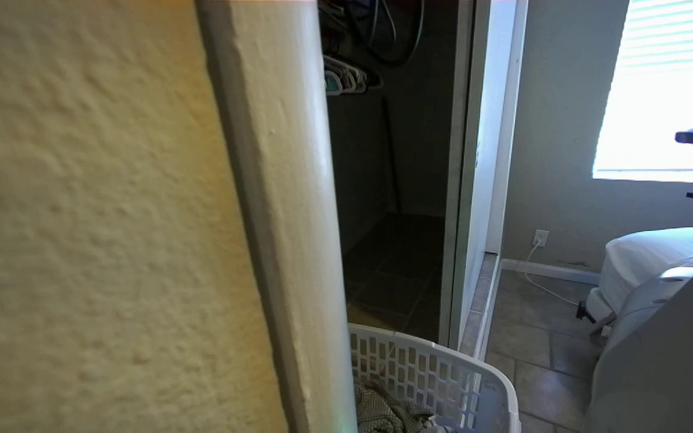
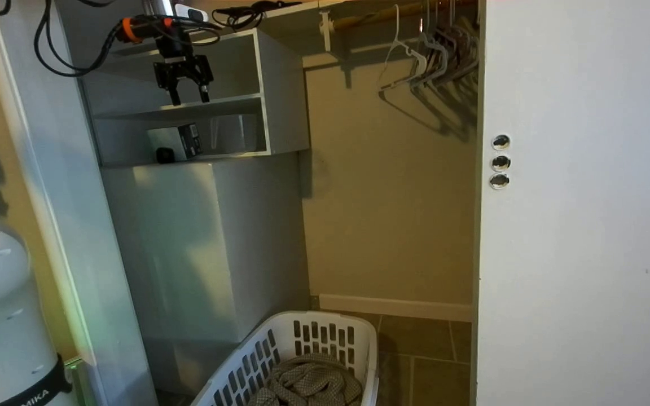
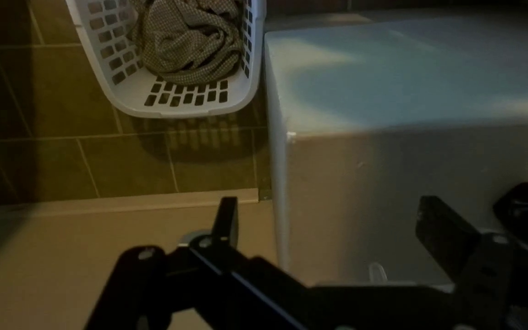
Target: Move the clear jar from the bottom shelf onto the top shelf
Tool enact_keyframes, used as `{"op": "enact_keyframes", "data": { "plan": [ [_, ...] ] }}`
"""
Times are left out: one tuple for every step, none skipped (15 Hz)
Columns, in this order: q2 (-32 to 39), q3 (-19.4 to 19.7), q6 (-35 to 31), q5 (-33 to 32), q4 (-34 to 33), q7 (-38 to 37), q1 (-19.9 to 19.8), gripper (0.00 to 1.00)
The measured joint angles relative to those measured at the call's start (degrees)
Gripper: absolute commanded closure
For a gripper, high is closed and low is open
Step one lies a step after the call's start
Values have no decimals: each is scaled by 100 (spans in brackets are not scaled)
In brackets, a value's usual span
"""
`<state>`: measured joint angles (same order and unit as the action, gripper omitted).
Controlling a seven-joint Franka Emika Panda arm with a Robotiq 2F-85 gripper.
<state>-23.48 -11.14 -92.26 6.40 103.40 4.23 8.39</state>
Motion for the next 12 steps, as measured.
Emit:
{"op": "enact_keyframes", "data": {
  "plan": [
    [88, -52, -106, 0, -113, -4, 23, 0],
    [184, -97, -237, 0, -233, -5, 47, 0],
    [293, -127, -370, 4, -357, -5, 80, 0],
    [413, -147, -488, 17, -482, -5, 116, 0],
    [547, -163, -593, 29, -606, -6, 156, 0],
    [686, -182, -654, 35, -711, -18, 193, 0],
    [832, -212, -675, 36, -810, -48, 226, 0],
    [979, -253, -674, 36, -899, -102, 254, 0],
    [1119, -289, -673, 57, -970, -116, 295, 0],
    [1235, -314, -673, 69, -1031, -119, 335, 0],
    [1319, -329, -673, 70, -1081, -122, 361, 0],
    [1365, -334, -673, 71, -1114, -123, 371, 0]
  ]
}}
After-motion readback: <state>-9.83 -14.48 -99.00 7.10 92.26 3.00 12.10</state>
